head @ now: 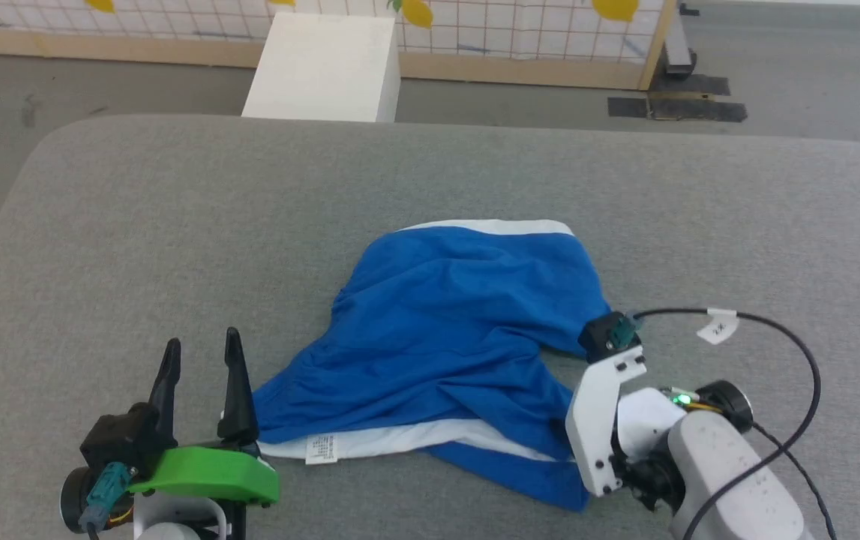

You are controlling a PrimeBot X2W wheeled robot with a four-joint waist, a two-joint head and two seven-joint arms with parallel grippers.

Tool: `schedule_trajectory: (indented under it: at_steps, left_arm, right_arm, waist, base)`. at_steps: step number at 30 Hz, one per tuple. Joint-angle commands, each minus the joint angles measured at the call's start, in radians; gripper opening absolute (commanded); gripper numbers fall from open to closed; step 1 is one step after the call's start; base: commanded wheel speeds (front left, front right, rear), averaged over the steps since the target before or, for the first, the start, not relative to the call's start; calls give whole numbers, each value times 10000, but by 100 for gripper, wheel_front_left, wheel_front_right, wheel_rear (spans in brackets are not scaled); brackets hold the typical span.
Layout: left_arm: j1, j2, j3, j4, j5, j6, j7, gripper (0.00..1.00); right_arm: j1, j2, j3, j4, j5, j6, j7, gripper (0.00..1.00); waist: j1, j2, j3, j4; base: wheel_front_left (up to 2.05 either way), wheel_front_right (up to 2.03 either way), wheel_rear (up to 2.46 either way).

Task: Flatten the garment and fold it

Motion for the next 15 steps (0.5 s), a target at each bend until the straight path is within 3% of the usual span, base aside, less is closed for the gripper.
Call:
schedule_trajectory:
  at_steps: [1,7,15]
  left_arm:
    - [-186,-84,70,42,139,-92,-46,100]
    - [-416,-295,233,222,265,-377,-46,100]
    - [-814,-520,193,399,368,-748,-47,100]
  right_arm:
    - [-170,-48,139,228,218,-13,159,0]
    - [-1134,-900,172,329,701,-13,296,0]
    - [-3631,-1817,-551,994,132,-13,-358,0]
  waist:
    - [0,0,220,228]
    - [0,0,422,499]
    - [0,0,879,954]
  base:
    - [0,0,0]
    - [0,0,0]
    - [0,0,0]
